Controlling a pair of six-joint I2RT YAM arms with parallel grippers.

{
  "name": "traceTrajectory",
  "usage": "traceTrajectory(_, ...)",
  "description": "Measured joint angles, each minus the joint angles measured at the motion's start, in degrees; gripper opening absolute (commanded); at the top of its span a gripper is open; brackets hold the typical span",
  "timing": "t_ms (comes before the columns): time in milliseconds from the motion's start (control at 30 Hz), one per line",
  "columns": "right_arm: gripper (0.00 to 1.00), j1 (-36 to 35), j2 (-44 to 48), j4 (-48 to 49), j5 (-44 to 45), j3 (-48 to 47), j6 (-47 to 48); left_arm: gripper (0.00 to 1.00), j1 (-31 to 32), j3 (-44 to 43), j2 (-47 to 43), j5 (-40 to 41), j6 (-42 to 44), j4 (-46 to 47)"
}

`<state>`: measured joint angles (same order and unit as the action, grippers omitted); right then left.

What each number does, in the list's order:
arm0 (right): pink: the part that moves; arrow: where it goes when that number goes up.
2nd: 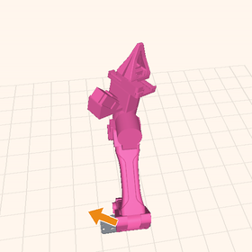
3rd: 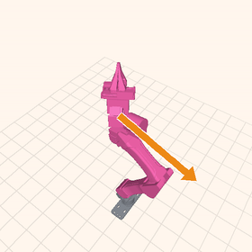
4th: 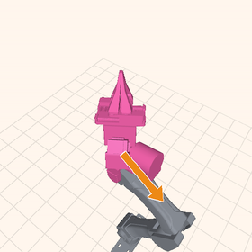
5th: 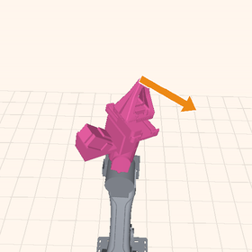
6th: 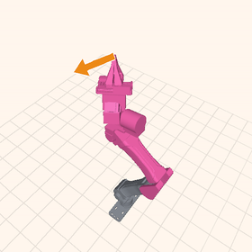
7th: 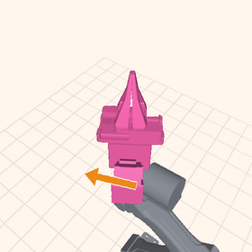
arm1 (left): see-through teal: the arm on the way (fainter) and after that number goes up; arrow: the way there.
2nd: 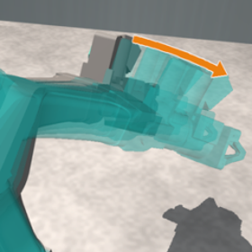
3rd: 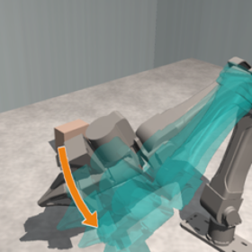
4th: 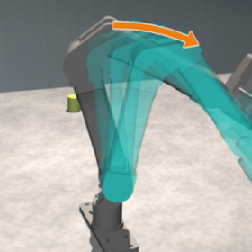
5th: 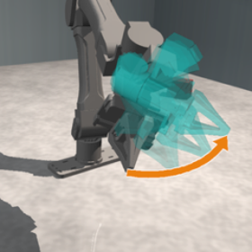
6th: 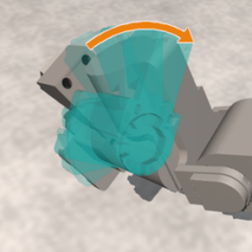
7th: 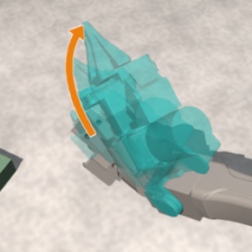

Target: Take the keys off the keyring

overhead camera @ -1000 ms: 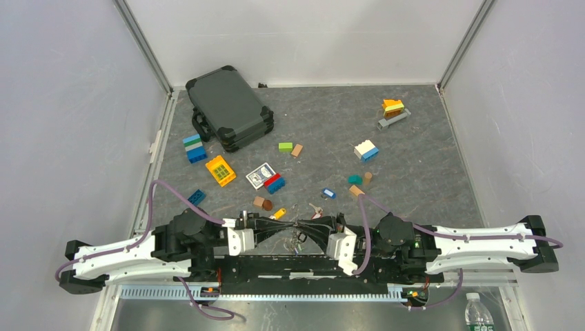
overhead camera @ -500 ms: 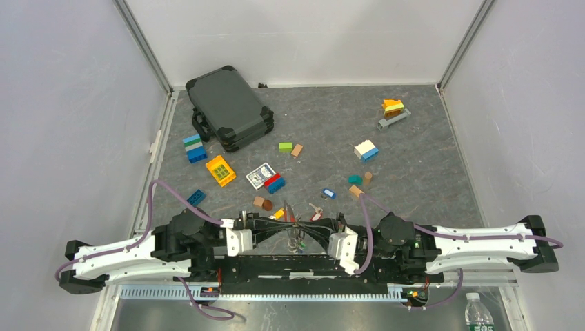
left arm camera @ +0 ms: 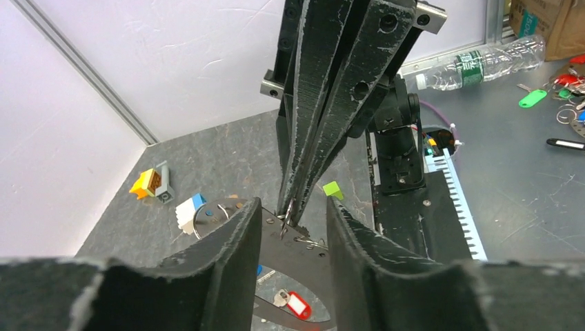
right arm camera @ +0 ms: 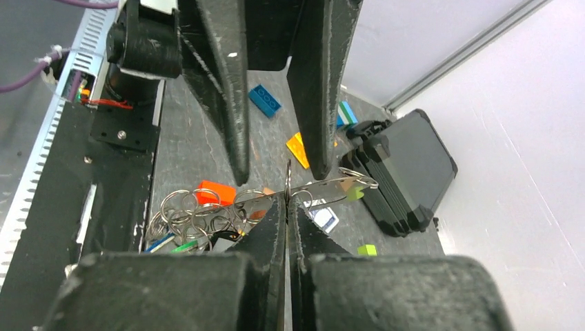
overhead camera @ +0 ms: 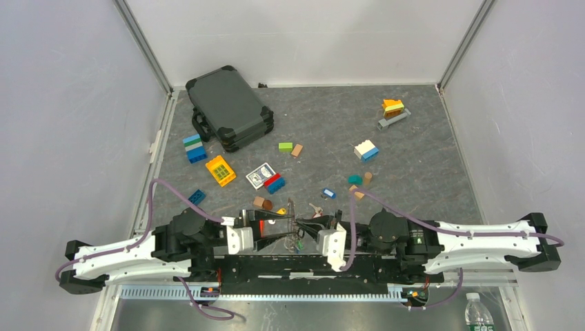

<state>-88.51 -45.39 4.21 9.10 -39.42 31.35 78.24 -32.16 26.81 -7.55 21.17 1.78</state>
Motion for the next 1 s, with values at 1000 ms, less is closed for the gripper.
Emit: traceTrajectory(1000,0.00,0.00,-20.50,-50.34,14.19,-35.01,-6.51,0.40,0.00,-2.56,2.01,8.48,1.09,-4.39)
